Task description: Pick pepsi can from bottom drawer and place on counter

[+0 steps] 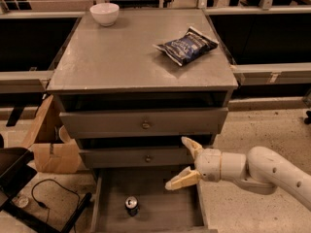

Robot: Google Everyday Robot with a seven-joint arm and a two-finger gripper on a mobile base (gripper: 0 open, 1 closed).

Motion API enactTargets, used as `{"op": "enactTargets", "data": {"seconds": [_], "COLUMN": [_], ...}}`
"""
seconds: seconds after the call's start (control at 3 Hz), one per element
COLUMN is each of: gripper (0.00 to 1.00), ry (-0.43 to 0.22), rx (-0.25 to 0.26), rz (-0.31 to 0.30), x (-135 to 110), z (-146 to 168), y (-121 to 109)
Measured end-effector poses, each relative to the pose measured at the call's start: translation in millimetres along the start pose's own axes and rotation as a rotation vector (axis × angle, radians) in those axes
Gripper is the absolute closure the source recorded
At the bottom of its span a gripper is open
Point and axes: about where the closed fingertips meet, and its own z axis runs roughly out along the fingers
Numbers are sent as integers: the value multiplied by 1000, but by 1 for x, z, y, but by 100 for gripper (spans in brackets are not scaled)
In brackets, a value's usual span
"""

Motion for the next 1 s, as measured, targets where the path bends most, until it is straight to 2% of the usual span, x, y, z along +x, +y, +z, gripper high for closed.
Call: {"op": "enactTargets", "data": {"seconds": [0.33,0.67,1.0], "gripper": [0,0,0], "ry": [-12,24,38], "rx": [-27,-98,-121], "rz": [-70,-184,-216], "x": [40,126,169], "z": [27,63,74], "y": [-10,-17,-20]}}
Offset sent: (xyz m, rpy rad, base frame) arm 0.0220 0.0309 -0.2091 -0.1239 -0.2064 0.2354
